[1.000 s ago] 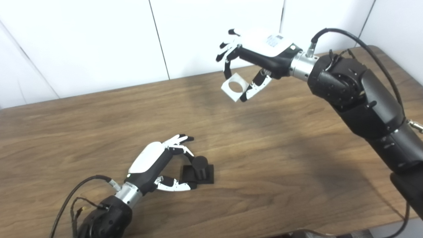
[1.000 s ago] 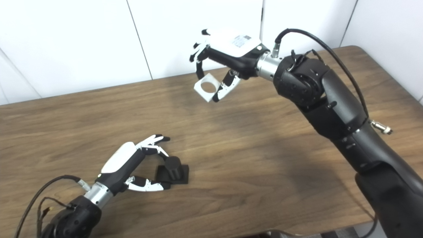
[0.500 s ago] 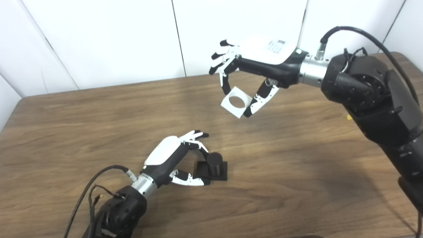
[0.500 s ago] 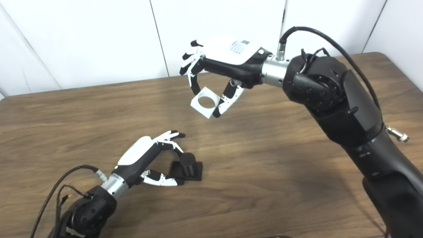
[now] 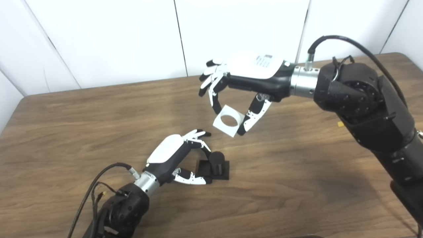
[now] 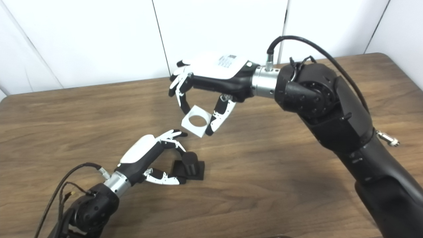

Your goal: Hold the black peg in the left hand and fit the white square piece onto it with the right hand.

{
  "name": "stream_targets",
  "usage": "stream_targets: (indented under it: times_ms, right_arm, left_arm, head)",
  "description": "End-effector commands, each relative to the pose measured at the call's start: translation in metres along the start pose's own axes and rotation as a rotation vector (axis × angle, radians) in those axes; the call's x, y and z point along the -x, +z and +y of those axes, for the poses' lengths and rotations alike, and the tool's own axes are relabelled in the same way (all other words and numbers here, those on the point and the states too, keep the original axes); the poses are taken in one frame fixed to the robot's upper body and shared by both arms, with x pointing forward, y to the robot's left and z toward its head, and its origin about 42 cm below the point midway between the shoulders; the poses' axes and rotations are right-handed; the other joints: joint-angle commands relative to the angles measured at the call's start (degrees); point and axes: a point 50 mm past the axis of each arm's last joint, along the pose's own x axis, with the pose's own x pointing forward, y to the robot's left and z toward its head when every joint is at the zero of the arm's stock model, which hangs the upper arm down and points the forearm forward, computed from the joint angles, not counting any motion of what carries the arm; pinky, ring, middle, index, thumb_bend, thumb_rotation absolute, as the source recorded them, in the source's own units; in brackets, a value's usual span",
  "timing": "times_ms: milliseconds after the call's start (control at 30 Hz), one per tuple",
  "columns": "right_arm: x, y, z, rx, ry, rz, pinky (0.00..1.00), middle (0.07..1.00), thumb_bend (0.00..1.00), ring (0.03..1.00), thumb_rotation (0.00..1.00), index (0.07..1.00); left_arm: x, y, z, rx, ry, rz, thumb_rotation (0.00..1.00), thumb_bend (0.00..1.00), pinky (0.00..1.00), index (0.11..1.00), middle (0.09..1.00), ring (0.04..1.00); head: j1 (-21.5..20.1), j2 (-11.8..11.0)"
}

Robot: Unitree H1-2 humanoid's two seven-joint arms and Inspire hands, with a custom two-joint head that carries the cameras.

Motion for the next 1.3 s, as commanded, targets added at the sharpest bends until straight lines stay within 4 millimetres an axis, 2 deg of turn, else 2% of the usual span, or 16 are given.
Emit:
stream_targets:
  times_ms: [0, 633, 933, 1267]
  right_arm:
    - [-0.002, 0.009, -0.012, 0.044, -0.031, -0.033, 0.97, 0.793, 0.52, 0.888, 0.14, 0.479]
    - [-0.015, 0.017, 0.039, -0.042, 0.078, -0.081, 1.00, 0.808, 0.52, 0.915, 0.14, 0.480]
    - [-0.021, 0.015, 0.048, -0.050, 0.077, -0.081, 1.00, 0.811, 0.52, 0.914, 0.14, 0.480]
    - [-0.025, 0.013, 0.047, -0.054, 0.064, -0.070, 1.00, 0.811, 0.52, 0.906, 0.14, 0.481]
  left_arm:
    - [-0.001, -0.003, -0.002, -0.042, -0.051, 0.031, 0.08, 0.52, 0.92, 0.493, 0.914, 0.966]
    - [-0.002, 0.000, -0.005, -0.045, -0.048, 0.033, 0.08, 0.52, 0.91, 0.494, 0.914, 0.963]
    - [-0.001, 0.002, -0.006, -0.042, -0.044, 0.033, 0.08, 0.52, 0.92, 0.494, 0.916, 0.968]
    - [-0.003, 0.004, -0.008, -0.041, -0.037, 0.027, 0.08, 0.52, 0.91, 0.494, 0.910, 0.962]
  head:
    - [0.24, 0.11]
    - [0.97, 0.81]
    - [1.21, 0.97]
    - [1.47, 0.98]
